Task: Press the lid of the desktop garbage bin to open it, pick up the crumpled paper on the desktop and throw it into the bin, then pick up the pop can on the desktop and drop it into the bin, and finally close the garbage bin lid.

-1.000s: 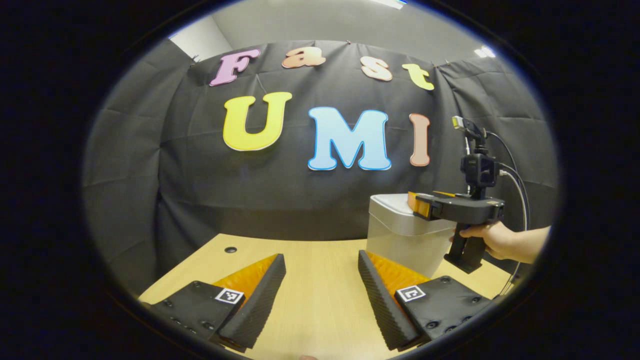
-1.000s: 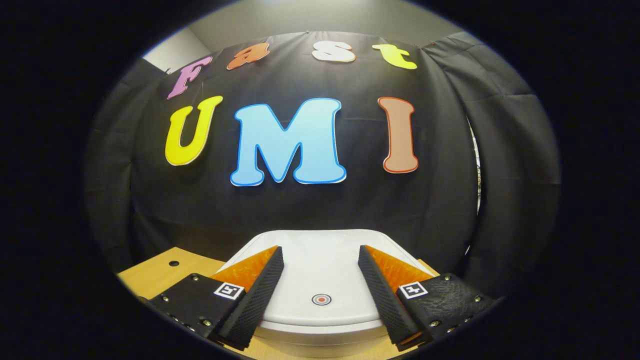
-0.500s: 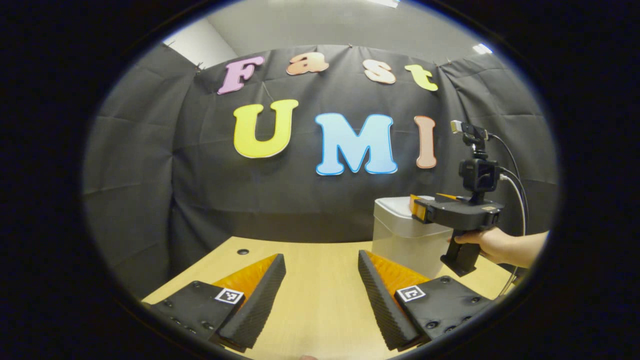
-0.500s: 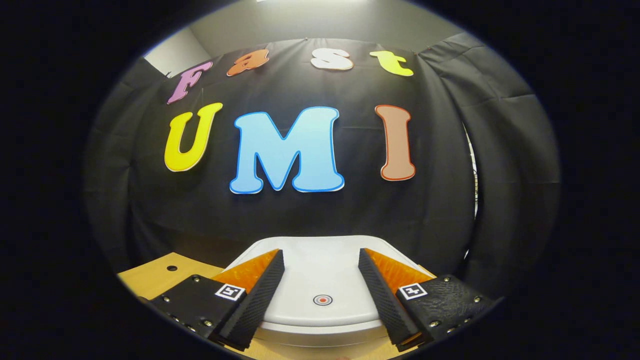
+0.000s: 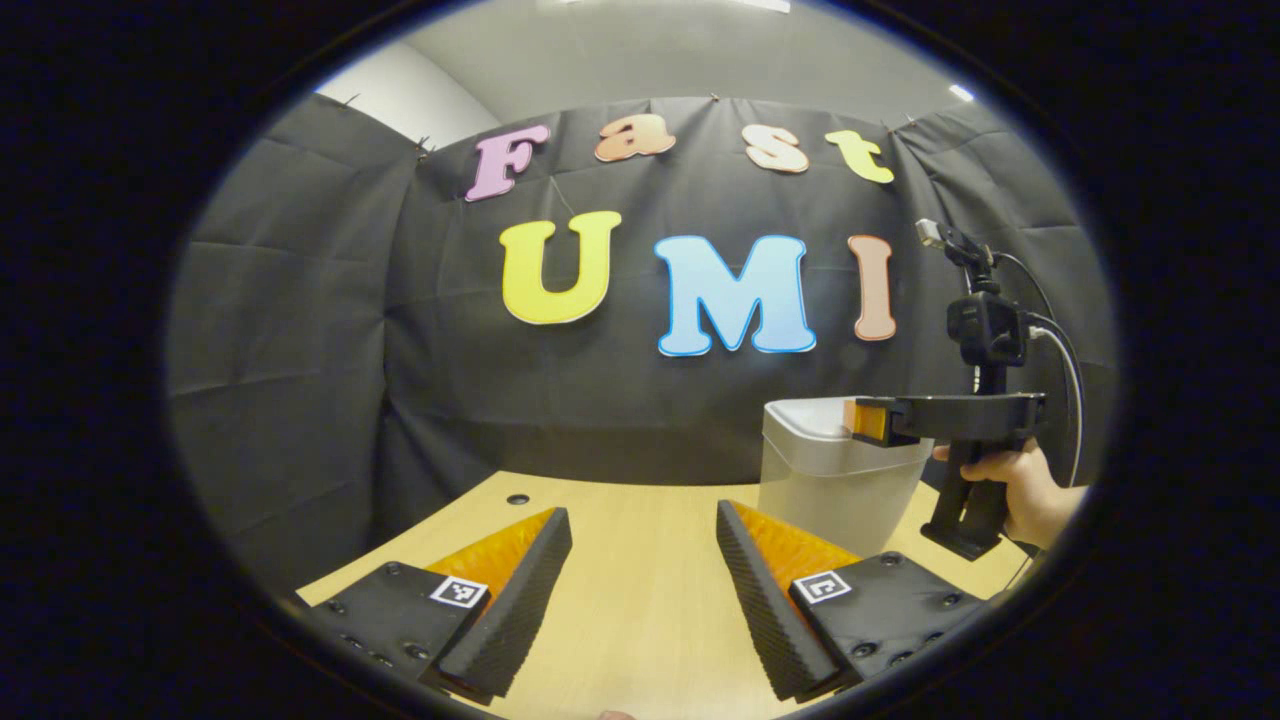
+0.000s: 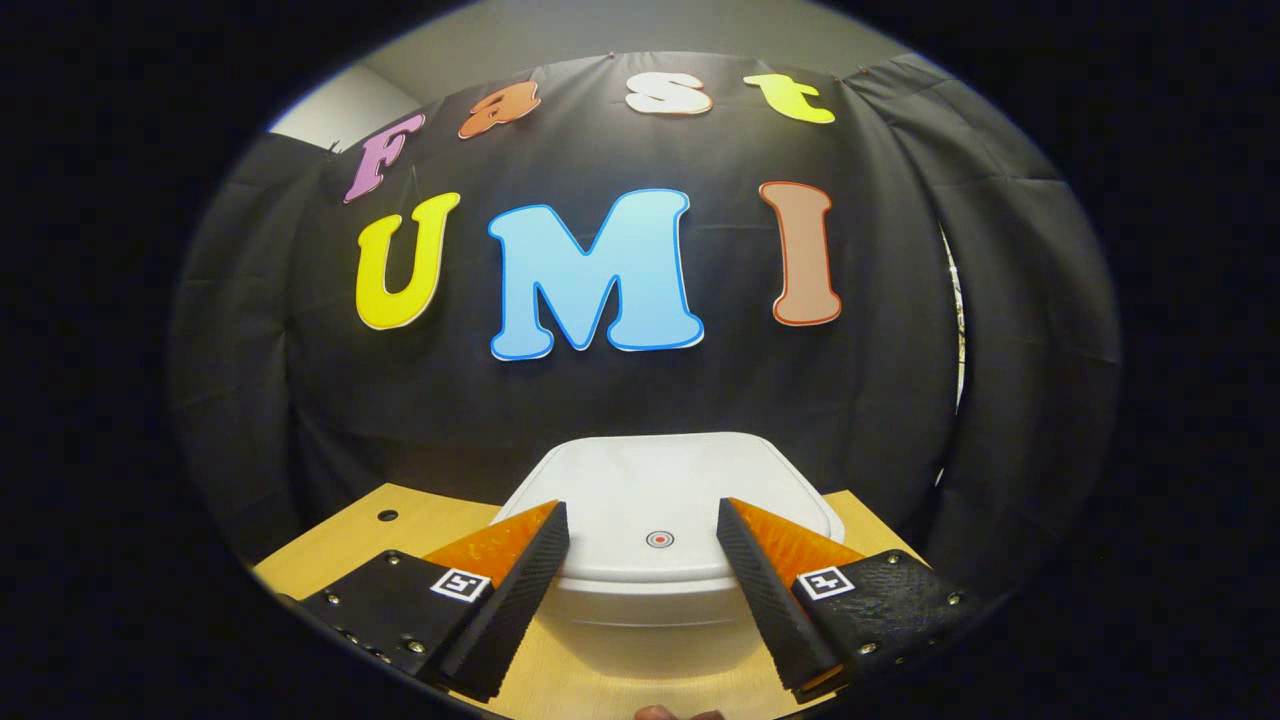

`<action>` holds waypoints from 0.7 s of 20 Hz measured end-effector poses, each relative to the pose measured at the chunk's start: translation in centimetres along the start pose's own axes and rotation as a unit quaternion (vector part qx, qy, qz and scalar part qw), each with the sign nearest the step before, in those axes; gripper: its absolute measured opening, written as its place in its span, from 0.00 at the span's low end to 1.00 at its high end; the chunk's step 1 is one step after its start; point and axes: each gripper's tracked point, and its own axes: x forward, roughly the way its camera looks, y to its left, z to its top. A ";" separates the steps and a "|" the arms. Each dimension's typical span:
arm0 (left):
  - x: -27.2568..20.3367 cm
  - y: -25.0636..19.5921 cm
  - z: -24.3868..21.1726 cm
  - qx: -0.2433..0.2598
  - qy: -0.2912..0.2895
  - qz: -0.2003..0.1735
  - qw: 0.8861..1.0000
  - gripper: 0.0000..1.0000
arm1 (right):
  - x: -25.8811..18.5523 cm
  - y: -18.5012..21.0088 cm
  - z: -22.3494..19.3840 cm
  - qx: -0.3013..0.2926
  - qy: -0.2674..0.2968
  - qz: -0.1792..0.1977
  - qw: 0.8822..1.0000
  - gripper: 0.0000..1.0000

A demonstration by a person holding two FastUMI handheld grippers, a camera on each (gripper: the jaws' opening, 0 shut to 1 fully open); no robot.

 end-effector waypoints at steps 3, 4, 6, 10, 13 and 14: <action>0.1 -0.1 0.8 -0.002 -0.012 -0.009 1.000 0.96 | -2.5 0.5 0.5 -0.001 0.000 -0.008 1.000 0.96; 0.3 -0.1 1.1 -0.007 -0.019 -0.011 1.000 0.96 | -3.4 1.0 0.9 -0.004 -0.005 -0.002 1.000 0.96; 0.7 0.0 1.5 -0.013 -0.023 -0.017 1.000 0.96 | -5.6 1.8 1.6 -0.021 -0.019 0.000 1.000 0.96; 0.8 1.1 1.5 -0.006 -0.026 -0.021 0.999 0.95 | -9.2 3.9 2.9 -0.055 -0.054 0.013 0.997 0.96; 0.7 1.9 1.7 -0.005 -0.031 -0.019 0.999 0.95 | -11.0 5.3 3.5 -0.070 -0.074 0.024 0.994 0.96; 0.8 2.3 1.6 -0.005 -0.031 -0.016 0.999 0.95 | -11.5 5.5 3.6 -0.074 -0.076 0.024 0.994 0.96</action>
